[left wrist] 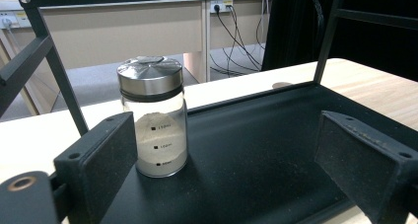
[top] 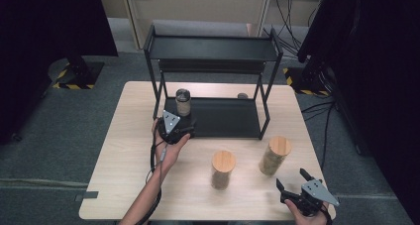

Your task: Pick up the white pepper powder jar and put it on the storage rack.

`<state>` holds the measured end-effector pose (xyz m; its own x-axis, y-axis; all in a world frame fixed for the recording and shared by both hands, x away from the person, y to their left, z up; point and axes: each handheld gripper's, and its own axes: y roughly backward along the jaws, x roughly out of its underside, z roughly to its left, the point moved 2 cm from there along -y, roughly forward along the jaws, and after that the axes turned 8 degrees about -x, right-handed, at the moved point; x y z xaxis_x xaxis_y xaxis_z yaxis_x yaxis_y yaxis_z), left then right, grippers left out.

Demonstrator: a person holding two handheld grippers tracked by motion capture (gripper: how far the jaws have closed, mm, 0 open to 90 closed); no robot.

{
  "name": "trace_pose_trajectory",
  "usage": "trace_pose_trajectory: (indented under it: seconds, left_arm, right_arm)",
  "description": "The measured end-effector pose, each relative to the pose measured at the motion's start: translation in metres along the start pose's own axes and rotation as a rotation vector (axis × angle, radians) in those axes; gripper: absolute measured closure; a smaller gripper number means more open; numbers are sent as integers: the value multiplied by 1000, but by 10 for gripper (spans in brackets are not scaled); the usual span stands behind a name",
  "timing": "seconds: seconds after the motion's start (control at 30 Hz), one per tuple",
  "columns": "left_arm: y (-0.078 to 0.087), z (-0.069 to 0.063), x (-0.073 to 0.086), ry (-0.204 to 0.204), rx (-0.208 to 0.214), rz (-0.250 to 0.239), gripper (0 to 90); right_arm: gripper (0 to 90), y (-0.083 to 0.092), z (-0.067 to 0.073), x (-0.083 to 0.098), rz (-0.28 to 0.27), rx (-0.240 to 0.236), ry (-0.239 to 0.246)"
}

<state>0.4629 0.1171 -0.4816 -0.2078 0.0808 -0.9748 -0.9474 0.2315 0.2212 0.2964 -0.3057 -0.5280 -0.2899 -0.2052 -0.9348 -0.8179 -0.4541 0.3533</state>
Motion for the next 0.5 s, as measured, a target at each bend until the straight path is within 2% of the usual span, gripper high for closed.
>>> trace_pose_trajectory:
  seconds: [0.5]
  left_arm:
    - [18,2,10,18,21,-7,84]
  right_arm:
    - [58,0,0,0,-1,1,0]
